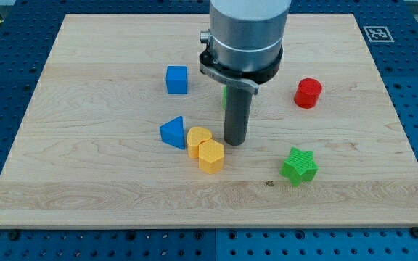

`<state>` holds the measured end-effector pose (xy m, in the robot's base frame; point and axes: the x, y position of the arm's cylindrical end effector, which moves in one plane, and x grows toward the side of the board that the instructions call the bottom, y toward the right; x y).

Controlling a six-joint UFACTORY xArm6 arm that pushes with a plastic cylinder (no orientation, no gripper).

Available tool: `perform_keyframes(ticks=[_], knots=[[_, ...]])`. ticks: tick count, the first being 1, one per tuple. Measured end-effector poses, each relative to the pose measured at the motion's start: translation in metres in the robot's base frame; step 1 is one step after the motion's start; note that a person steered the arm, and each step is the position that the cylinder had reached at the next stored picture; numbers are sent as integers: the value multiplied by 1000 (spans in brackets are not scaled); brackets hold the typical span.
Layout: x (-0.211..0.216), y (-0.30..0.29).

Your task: Push the green circle towards the red star

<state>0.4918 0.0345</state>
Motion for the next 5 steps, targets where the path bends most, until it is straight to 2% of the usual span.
perform_keyframes(ticks=[2,4,5], knots=[[-37,1],[-44,1],[-65,1]])
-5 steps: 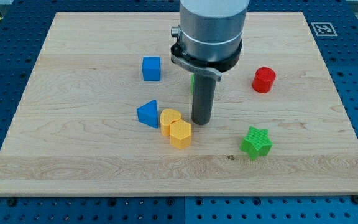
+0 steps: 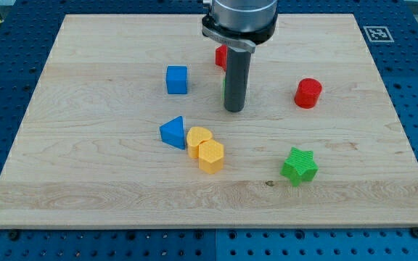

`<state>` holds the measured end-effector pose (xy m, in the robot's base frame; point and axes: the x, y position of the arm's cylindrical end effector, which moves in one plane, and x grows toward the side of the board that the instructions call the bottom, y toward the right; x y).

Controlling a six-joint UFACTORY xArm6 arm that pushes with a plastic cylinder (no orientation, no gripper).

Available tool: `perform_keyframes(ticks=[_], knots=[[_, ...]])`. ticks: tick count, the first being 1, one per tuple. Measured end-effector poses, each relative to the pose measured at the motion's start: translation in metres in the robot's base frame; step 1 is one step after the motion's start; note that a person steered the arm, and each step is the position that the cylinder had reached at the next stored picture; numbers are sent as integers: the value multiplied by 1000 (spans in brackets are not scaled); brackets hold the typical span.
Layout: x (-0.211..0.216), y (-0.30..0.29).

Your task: Push the green circle towards the red star

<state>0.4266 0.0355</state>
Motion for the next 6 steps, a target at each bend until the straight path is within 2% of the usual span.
perform_keyframes(ticks=[2,6], knots=[[-44,10],[-82,24]])
